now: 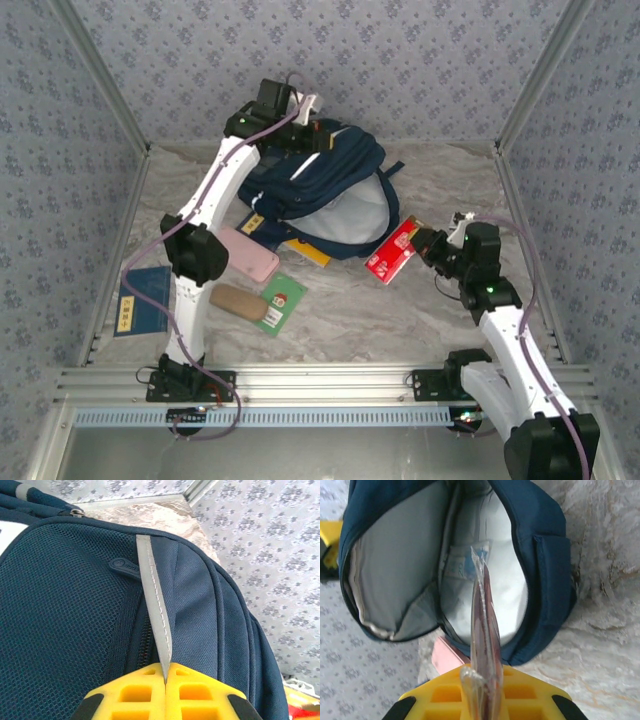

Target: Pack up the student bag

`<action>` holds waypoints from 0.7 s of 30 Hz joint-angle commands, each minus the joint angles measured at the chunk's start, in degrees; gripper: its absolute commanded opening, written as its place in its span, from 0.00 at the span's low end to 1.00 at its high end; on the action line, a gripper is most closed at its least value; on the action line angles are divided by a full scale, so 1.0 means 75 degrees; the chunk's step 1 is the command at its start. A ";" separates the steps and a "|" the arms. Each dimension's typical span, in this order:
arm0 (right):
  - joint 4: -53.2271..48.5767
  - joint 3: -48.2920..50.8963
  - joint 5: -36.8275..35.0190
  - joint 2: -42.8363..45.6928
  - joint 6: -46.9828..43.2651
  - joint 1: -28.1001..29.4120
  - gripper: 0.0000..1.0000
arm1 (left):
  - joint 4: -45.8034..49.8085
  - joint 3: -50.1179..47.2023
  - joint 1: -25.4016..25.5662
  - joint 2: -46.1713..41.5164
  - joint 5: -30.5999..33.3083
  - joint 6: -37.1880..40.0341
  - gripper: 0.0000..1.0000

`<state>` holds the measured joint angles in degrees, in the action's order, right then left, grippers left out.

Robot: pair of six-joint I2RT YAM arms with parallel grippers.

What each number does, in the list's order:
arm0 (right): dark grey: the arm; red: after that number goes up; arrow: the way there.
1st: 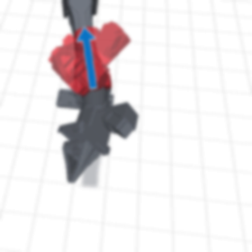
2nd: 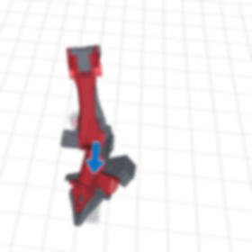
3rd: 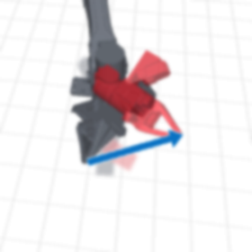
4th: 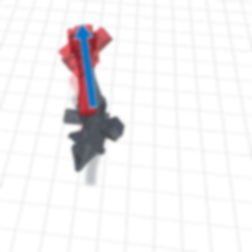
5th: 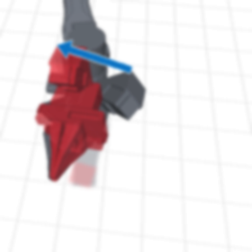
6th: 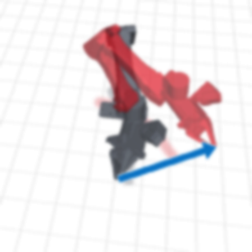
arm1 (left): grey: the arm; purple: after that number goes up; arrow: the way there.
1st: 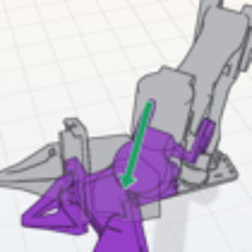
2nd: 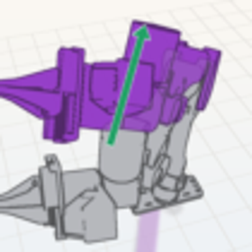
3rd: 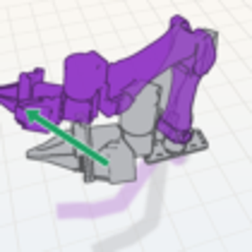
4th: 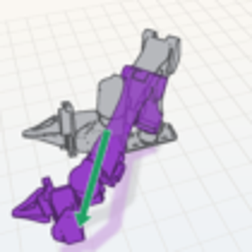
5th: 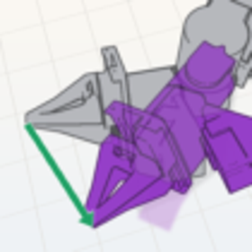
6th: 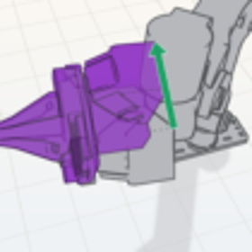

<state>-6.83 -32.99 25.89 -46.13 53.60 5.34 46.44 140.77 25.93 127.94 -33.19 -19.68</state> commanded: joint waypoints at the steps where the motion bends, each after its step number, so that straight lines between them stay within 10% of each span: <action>1: 0.1281 -0.0118 -0.0639 -0.0199 0.0952 0.0056 0.00 | -0.0787 0.0222 0.0070 -0.0659 -0.1014 -0.0394 0.00; 12: 0.4165 -0.0577 -0.3612 -0.2650 0.1848 0.1428 0.00 | -0.1301 0.0028 0.0198 -0.0632 -0.1352 -0.0837 0.00; 21: 0.6676 -0.2847 -0.4788 -0.7096 0.3018 0.2478 0.00 | -0.1787 -0.0020 0.0220 -0.0483 -0.1400 -0.1454 0.00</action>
<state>33.76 -47.37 -5.21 -92.18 72.40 22.13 42.04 139.28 27.07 127.94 -38.61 -27.79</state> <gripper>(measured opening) 0.107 0.042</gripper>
